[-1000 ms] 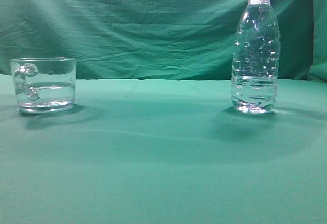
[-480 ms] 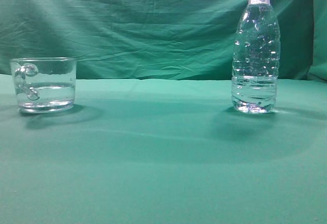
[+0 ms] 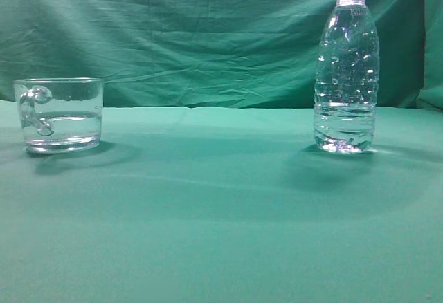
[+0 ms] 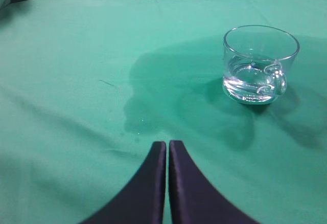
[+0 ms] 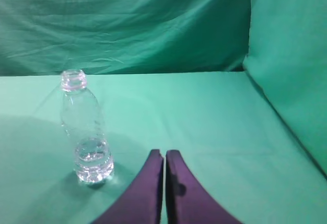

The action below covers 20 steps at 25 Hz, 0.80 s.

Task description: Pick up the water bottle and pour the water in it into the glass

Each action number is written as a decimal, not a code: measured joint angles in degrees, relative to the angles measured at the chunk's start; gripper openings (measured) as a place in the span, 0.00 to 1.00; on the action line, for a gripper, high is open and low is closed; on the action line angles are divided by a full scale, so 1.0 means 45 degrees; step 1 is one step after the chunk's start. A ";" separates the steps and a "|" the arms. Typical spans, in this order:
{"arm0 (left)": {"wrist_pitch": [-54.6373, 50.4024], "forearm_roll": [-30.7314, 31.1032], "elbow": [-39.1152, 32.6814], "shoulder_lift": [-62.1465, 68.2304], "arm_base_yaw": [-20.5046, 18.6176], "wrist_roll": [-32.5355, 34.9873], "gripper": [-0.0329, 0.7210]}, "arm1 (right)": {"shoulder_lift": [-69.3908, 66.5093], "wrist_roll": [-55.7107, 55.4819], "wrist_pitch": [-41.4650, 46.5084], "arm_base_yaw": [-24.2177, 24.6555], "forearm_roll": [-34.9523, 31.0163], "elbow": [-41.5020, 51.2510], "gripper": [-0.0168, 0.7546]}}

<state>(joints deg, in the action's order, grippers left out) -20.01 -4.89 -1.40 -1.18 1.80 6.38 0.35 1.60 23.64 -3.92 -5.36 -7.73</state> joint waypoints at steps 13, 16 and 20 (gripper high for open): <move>0.0000 0.0000 0.0000 0.0000 0.0000 0.0000 0.04 | 0.0042 -0.0557 -0.0456 0.0000 0.0386 0.2055 0.02; 0.0000 0.0000 0.0000 0.0000 0.0000 0.0000 0.04 | 0.0042 -0.0557 -0.0456 0.0000 0.0386 0.2055 0.02; 0.0000 0.0000 0.0000 0.0000 0.0000 0.0000 0.04 | 0.0042 -0.0557 -0.0433 0.0000 0.0386 0.2055 0.02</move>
<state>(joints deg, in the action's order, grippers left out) -20.01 -4.89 -1.40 -1.18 1.80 6.38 0.54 -0.90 21.69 -3.92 -3.62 1.52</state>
